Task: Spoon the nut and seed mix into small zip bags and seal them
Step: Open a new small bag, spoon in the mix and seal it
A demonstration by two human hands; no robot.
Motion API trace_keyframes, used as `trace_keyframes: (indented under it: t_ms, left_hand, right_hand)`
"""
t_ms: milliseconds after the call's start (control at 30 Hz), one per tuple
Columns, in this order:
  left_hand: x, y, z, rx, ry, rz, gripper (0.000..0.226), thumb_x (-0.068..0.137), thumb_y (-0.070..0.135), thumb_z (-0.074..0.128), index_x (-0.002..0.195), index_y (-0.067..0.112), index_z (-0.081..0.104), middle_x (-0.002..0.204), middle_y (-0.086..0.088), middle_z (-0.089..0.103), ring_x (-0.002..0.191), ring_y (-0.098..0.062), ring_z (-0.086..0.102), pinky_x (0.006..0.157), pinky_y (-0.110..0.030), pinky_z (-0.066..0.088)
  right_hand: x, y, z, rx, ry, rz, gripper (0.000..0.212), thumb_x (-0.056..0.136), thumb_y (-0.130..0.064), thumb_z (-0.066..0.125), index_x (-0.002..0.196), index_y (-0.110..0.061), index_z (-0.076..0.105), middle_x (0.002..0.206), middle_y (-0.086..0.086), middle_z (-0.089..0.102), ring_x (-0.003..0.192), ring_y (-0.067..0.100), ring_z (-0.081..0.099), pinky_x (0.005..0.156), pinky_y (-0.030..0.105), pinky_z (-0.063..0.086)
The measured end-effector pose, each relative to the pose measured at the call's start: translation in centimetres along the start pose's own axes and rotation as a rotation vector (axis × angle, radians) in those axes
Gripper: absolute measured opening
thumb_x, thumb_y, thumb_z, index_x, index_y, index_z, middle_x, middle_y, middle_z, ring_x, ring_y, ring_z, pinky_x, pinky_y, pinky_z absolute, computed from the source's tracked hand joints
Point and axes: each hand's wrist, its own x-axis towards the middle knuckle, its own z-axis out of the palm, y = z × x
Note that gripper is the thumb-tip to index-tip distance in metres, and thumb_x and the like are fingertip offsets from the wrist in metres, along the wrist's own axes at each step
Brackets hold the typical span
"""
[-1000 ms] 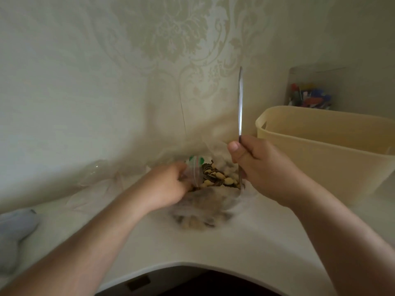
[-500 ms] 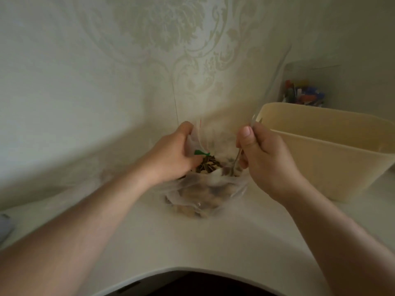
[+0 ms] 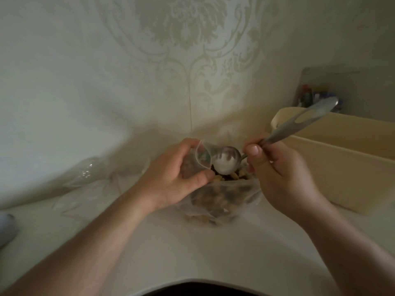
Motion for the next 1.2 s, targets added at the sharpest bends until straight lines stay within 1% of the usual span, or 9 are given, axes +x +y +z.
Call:
trace_keyframes:
  t_ms: [100,267,367,600,800,867,933,1100,1200]
  left_hand:
    - [-0.1,-0.9,-0.4,0.127,0.065,-0.034,0.047,0.078,0.084,0.055,0.115,0.055,0.050,0.109,0.021,0.059,0.101,0.004,0.056,0.084,-0.026,0.048]
    - [-0.3,-0.9,-0.2,0.095,0.153,-0.024,0.049,0.078,0.078,0.059,0.101,0.038,0.073,0.091,0.015,0.071,0.086,-0.001,0.066,0.076,-0.030,0.055]
    - [-0.3,-0.8,-0.3,0.057,0.108,-0.065,0.035,0.074,0.078,0.061,0.092,0.049,0.069,0.085,0.015,0.075,0.081,-0.004,0.070,0.072,-0.032,0.056]
    - [-0.3,-0.7,-0.7,-0.116,-0.187,-0.221,0.055,0.070,0.079,0.063,0.104,0.036,0.067,0.090,0.013,0.072,0.082,-0.006,0.066,0.079,-0.040,0.054]
    - [-0.5,0.1,0.5,-0.276,-0.266,-0.305,0.016,0.093,0.063,0.064,0.093,0.078,0.058,0.105,0.043,0.066,0.106,0.014,0.061,0.099,-0.023,0.048]
    - [-0.3,-0.1,0.9,-0.286,-0.219,-0.310,0.014,0.093,0.064,0.058,0.106,0.064,0.064,0.108,0.031,0.072,0.107,0.002,0.066,0.103,-0.034,0.051]
    - [-0.3,-0.2,1.0,-0.319,-0.192,-0.311,0.045,0.085,0.074,0.051,0.121,0.050,0.064,0.117,0.017,0.073,0.115,-0.010,0.067,0.107,-0.048,0.050]
    - [-0.5,0.3,1.2,-0.476,-0.139,-0.290,0.021,0.103,0.052,0.052,0.118,0.051,0.066,0.113,0.026,0.073,0.112,0.002,0.064,0.106,-0.020,0.045]
    - [-0.6,0.5,1.7,-0.672,-0.122,-0.264,0.037,0.099,0.042,0.053,0.132,0.035,0.068,0.134,0.000,0.070,0.129,-0.012,0.062,0.117,-0.037,0.040]
  right_hand:
    - [0.1,0.6,-0.3,-0.105,-0.056,-0.034,0.026,0.105,-0.042,0.044,0.084,-0.041,0.058,0.085,-0.025,0.063,0.083,0.003,0.062,0.066,0.011,0.040]
    - [0.2,1.9,0.2,-0.214,-0.097,-0.082,0.024,0.109,-0.031,0.043,0.095,-0.036,0.061,0.087,-0.016,0.058,0.083,0.008,0.059,0.069,0.027,0.047]
    - [0.2,2.3,0.4,-0.186,-0.009,-0.049,0.022,0.109,-0.033,0.044,0.109,-0.034,0.066,0.099,-0.018,0.062,0.088,0.004,0.063,0.073,0.017,0.047]
    - [0.2,2.3,-0.1,-0.306,-0.060,-0.059,0.027,0.107,-0.033,0.039,0.102,-0.027,0.065,0.095,-0.010,0.060,0.086,0.014,0.059,0.073,0.041,0.053]
    - [0.0,0.7,0.1,-0.304,-0.132,-0.025,0.025,0.105,-0.035,0.038,0.085,-0.032,0.053,0.075,-0.012,0.056,0.072,0.008,0.054,0.061,0.027,0.040]
    - [-0.1,0.4,0.5,-0.303,-0.168,0.000,0.029,0.105,-0.037,0.038,0.084,-0.028,0.054,0.072,-0.010,0.056,0.072,0.009,0.055,0.060,0.019,0.037]
    - [-0.1,0.2,0.8,-0.274,-0.171,0.025,0.033,0.105,-0.038,0.038,0.083,-0.023,0.058,0.070,-0.008,0.058,0.072,0.011,0.055,0.061,0.020,0.040]
    - [0.2,0.5,0.5,-0.194,-0.134,0.167,0.044,0.108,-0.038,0.044,0.077,-0.014,0.065,0.069,0.001,0.065,0.069,0.017,0.060,0.066,0.038,0.049]
    - [0.2,1.0,0.5,-0.136,-0.196,0.236,0.032,0.109,-0.033,0.049,0.088,-0.020,0.070,0.079,-0.002,0.070,0.079,0.013,0.065,0.077,0.043,0.055]
